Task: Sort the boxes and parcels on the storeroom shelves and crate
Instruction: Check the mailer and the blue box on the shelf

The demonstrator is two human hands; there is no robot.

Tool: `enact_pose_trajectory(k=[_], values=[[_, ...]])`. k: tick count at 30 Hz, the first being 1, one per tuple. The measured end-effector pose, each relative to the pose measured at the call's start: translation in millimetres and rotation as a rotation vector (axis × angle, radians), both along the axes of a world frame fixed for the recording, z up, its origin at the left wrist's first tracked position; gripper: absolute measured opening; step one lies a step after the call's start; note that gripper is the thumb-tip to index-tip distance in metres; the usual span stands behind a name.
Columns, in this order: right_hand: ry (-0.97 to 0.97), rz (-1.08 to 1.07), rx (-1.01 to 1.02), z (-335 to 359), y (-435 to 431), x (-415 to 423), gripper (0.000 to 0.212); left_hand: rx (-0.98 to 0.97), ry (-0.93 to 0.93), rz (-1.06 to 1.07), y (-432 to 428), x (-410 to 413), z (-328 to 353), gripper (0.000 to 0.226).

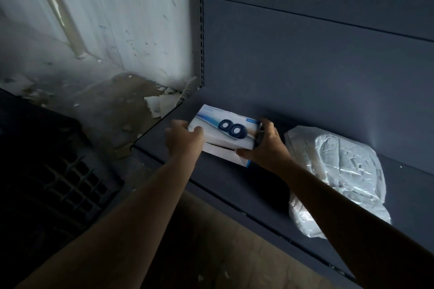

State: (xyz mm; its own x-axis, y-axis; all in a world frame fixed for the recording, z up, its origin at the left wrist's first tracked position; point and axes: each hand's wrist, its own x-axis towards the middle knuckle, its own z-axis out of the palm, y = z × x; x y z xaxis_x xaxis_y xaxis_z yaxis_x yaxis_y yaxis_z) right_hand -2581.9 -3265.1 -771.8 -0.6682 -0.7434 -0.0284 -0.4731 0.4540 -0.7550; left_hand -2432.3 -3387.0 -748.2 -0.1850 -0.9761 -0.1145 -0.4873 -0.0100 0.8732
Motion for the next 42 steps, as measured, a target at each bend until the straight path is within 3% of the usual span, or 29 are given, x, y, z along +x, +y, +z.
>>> enact_pose_trajectory(k=[2,4,6,7,10,13,15,18,20,22,26,29,32,35,38,42], values=[[-0.094,0.016,-0.118,-6.4,13.5,-10.8,0.114,0.038,0.024,0.034,0.2,3.1,2.0,0.053],[-0.177,0.046,-0.191,-3.9,29.6,-16.7,0.114,0.295,0.132,-0.055,7.9,4.1,6.5,0.072],[-0.235,0.073,-0.240,13.0,47.7,-14.4,0.112,0.565,0.246,-0.231,21.6,5.2,12.3,0.072],[-0.252,0.092,-0.263,17.2,55.6,-15.4,0.110,0.610,0.271,-0.323,28.1,4.8,14.1,0.064],[-0.345,0.133,-0.335,32.3,81.1,-12.1,0.101,0.557,0.393,-0.420,40.0,-2.3,14.9,0.046],[-0.444,0.140,-0.421,42.5,106.0,-6.4,0.061,0.523,0.574,-0.412,51.8,-9.0,20.0,0.034],[-0.512,0.122,-0.439,50.6,120.9,-2.4,0.049,0.536,0.628,-0.451,60.8,-10.1,20.0,0.044],[-0.632,0.091,-0.447,51.7,140.7,-4.6,0.055,0.566,0.632,-0.500,72.0,-11.3,20.6,0.059],[-0.704,0.063,-0.456,49.8,152.1,-7.3,0.065,0.531,0.561,-0.552,76.1,-12.1,24.6,0.058],[-0.711,0.038,-0.467,48.4,162.1,-12.5,0.060,0.429,0.419,-0.613,84.1,-14.1,31.7,0.054],[-0.628,-0.024,-0.502,57.3,175.2,-19.0,0.054,-0.064,0.111,-0.491,98.7,-28.3,41.5,0.046],[-0.599,-0.094,-0.558,63.9,176.4,-16.2,0.059,-0.357,0.083,-0.458,110.1,-46.6,39.5,0.049],[-0.550,-0.088,-0.592,67.0,175.8,-8.9,0.051,-0.380,0.071,-0.518,137.9,-62.1,53.5,0.051],[-0.525,-0.110,-0.599,69.8,178.0,-6.1,0.057,-0.344,0.132,-0.575,154.4,-69.4,66.8,0.063],[-0.501,-0.117,-0.625,72.4,179.6,-7.8,0.057,-0.345,0.113,-0.612,156.8,-68.1,72.9,0.053],[-0.468,-0.153,-0.716,73.0,175.3,-7.9,0.036,-0.306,0.199,-0.583,158.0,-67.6,78.0,0.062]])
